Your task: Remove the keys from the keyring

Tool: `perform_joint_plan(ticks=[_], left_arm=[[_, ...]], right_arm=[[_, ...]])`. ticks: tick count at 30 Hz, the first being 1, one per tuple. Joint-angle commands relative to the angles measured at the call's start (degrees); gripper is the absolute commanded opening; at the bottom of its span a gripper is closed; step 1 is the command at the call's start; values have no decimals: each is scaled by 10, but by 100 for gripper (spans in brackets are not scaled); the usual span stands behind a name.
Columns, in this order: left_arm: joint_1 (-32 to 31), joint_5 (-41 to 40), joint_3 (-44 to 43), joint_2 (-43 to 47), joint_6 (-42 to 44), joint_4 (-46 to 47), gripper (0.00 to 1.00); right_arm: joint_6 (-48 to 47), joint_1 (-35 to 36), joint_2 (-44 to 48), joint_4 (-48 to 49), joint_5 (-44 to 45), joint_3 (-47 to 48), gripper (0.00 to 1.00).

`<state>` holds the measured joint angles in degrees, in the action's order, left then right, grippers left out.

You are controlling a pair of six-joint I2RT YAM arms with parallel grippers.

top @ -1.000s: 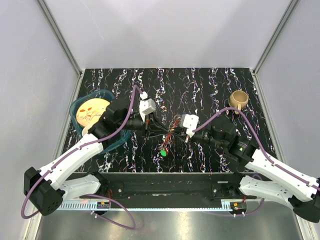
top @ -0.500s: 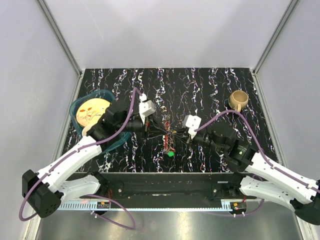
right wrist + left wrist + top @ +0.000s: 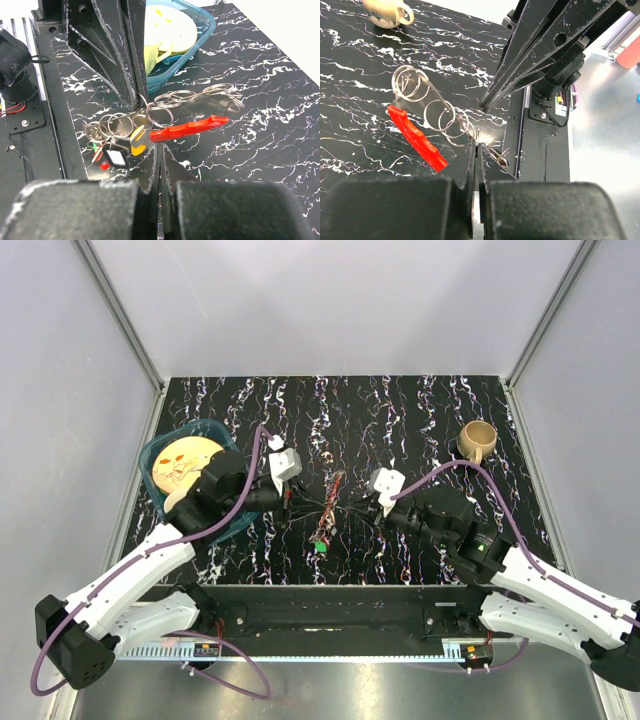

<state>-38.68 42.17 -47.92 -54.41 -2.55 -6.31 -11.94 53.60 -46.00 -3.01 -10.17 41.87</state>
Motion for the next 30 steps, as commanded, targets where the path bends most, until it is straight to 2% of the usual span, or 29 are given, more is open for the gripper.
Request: perform_joint_plan(ticks=[1,3,4,7,8,11,13,20,26,27,28,30], left_arm=[[-1,11,1,12,4,54,0],[-1,18,2,12,1,57,0],[-1,21,2,12,0,59,0],[-1,32,10,16,-23,87,0],[-1,34,14,18,-32,99,0],[-1,52,35,30,-71,158,0],[0,61,47,34,-96,198,0],[0,99,38,31,-127,233,0],[0,101,34,31,-147,259,0],[0,101,30,30,-146,253,0],[0,100,27,28,-142,245,0],[0,92,16,28,-116,205,0]], right_arm=[[15,0,-4,25,-19,4,4],[18,-1,-2,49,-41,-4,15],[19,0,-1,60,-46,-9,25],[25,0,9,89,-53,-35,36],[29,0,14,99,-57,-52,44],[40,-1,29,148,-75,-85,52],[48,0,30,169,-77,-97,53],[60,0,-17,236,-112,-95,52],[50,0,-35,247,-93,-87,42],[50,0,-30,251,-85,-90,38],[50,0,-28,258,-78,-94,24],[54,0,-18,259,-65,-97,13]])
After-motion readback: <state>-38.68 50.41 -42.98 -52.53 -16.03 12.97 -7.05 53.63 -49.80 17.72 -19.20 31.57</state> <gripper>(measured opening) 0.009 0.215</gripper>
